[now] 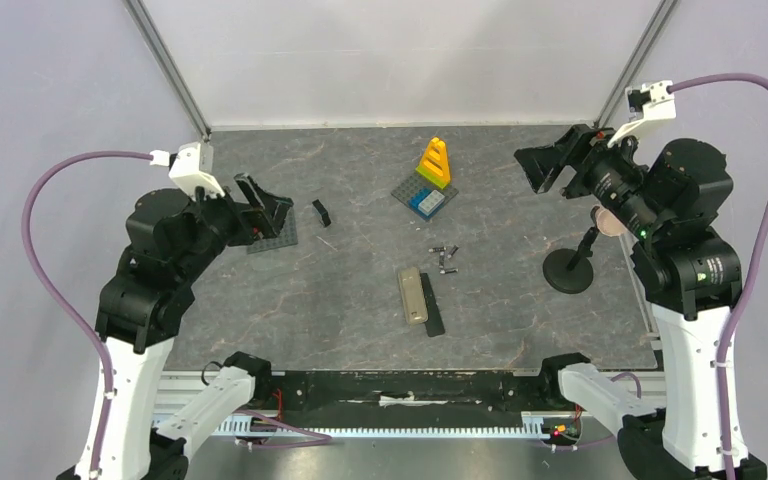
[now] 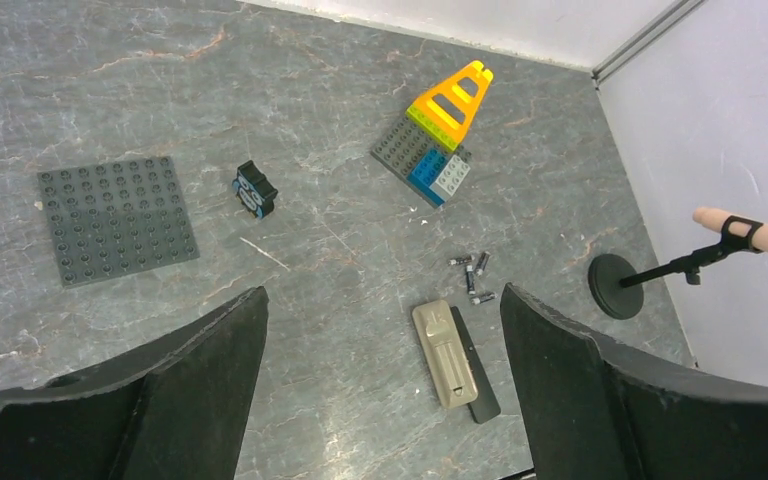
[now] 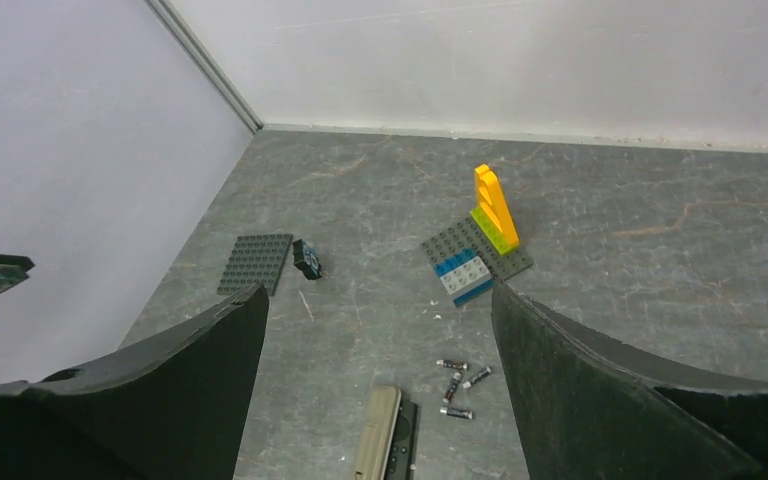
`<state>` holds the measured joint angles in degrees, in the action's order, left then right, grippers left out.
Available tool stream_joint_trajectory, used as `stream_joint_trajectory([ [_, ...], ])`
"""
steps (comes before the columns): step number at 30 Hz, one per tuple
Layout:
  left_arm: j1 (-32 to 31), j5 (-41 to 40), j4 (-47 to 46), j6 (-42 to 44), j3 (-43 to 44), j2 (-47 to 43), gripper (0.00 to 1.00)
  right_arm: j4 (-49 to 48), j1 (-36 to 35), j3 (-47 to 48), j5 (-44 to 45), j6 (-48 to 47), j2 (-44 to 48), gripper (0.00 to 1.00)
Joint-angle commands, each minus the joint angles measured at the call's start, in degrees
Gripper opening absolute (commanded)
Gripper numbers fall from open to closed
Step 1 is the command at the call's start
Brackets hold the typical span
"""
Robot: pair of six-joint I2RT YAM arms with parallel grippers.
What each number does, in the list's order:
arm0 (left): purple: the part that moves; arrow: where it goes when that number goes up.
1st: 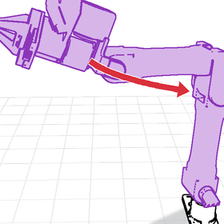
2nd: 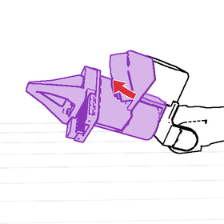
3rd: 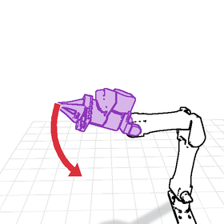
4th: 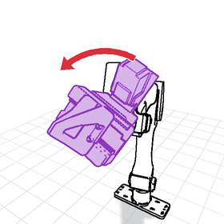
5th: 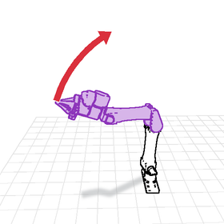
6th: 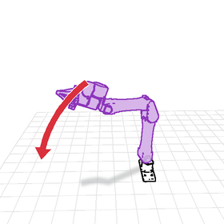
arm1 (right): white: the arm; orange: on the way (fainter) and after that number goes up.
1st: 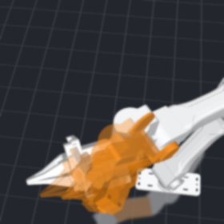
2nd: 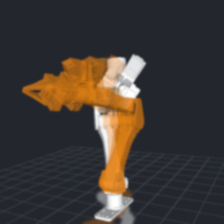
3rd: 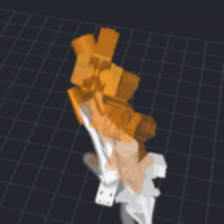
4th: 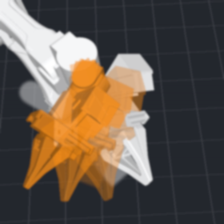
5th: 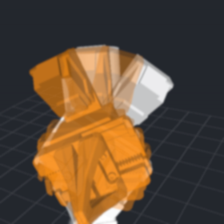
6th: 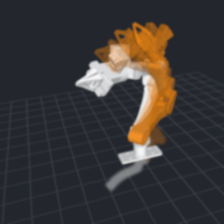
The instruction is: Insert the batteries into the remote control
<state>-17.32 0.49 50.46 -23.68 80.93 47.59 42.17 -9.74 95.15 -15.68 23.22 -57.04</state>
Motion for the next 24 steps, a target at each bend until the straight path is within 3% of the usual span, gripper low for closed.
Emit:
stream_joint_trajectory([
  [1, 0.20, -0.26, -2.46, -3.46, -0.79, -1.19, 0.91, -3.70, 0.27, -3.13, 2.54, -0.66, 2.11, 0.84],
  [6, 0.18, 2.20, -7.36, -1.70, -6.40, -4.20, 0.91, -9.61, 0.26, -10.98, 2.53, -2.62, 4.66, 0.81],
  [12, 0.18, 5.38, -9.30, -6.10, -13.04, -3.95, 0.91, -14.60, 0.21, -14.83, -2.09, -3.19, 3.53, 0.70],
  [15, 0.20, 9.29, -10.55, -9.00, -17.19, -2.85, 0.91, -17.29, -0.40, -16.99, -6.27, -1.49, 2.39, 0.71],
  [18, 0.10, 16.54, -14.48, -12.51, -23.68, -1.36, 0.91, -18.52, -3.10, -19.88, -10.01, 1.13, 0.98, 0.64],
  [21, -1.14, 20.19, -19.74, -16.92, -31.05, -0.31, 0.91, -18.60, -9.31, -24.40, -4.15, 2.16, 1.02, 0.60],
  [24, -5.78, 17.38, -24.82, -20.26, -36.62, 0.90, 0.91, -18.39, -17.20, -28.90, 4.46, 3.09, 0.90, 0.60],
])
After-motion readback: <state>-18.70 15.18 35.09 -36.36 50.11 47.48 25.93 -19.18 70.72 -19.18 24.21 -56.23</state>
